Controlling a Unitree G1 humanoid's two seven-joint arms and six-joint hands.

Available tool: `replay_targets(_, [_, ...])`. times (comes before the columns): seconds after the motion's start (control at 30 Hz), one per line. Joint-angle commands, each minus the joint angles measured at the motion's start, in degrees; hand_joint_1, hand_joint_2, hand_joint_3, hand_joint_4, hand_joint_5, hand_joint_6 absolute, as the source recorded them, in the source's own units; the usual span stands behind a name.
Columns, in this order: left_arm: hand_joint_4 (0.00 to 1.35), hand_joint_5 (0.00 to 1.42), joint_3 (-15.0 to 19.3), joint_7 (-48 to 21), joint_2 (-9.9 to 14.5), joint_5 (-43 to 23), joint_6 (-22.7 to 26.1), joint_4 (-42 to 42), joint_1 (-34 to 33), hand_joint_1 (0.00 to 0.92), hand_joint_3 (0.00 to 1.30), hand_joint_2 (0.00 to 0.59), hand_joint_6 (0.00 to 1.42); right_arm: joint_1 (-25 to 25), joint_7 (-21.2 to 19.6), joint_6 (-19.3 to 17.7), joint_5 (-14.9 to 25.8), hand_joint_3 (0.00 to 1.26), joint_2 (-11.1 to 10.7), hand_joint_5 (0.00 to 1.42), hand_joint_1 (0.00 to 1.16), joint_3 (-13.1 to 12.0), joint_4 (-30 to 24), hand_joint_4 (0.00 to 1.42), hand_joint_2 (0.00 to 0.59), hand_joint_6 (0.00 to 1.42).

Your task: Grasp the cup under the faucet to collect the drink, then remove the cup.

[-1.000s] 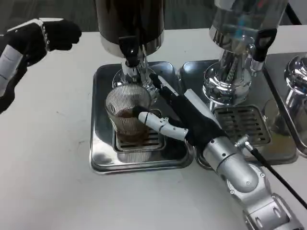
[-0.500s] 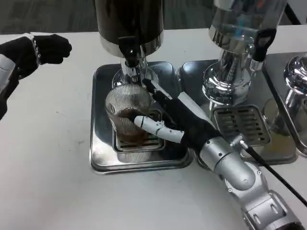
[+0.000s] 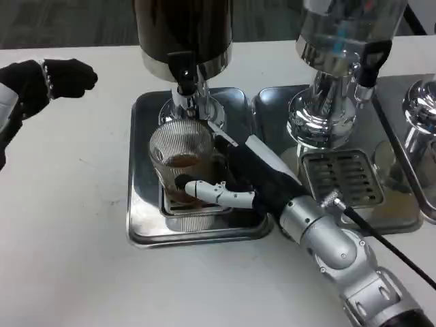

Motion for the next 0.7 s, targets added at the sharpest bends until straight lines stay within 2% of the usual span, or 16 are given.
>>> replay_targets(0.03, [0.4,0.33,-0.18,0.63,0.87,0.82,0.74,-0.04,0.8,0.0,0.5,0.145,0.31,-0.69,-1.04,-0.43,-1.4,0.0,0.25,0.0,0.59,0.77,0.14,0.0,0.203,0.01])
replay_targets(0.23, [0.42,0.34,-0.57,0.51,0.98,1.27,0.89,0.09,1.23,0.0,0.51,0.15,0.31,0.09,-2.8,0.53,-2.38,0.0,0.96,0.0,0.61,1.15,-1.18,0.0,0.203,0.07])
replay_targets(0.47, [0.42,0.34,-0.7,0.64,1.13,1.97,1.07,0.03,1.66,0.0,0.51,0.142,0.31,1.52,-5.34,2.34,-3.72,0.0,2.48,0.15,0.6,1.79,-3.67,0.0,0.202,0.22])
replay_targets(0.53, [0.42,0.34,-0.64,0.63,1.17,2.11,1.12,0.06,1.69,0.0,0.51,0.14,0.31,1.57,-5.71,2.8,-3.94,0.0,2.84,0.27,0.6,2.01,-3.82,0.14,0.202,0.36])
replay_targets(0.7, [0.43,0.34,-0.58,0.64,1.35,2.5,1.04,0.23,1.71,0.0,0.51,0.149,0.31,1.95,-7.27,3.59,-5.18,0.12,3.2,0.4,0.6,2.86,-4.63,0.29,0.202,0.54])
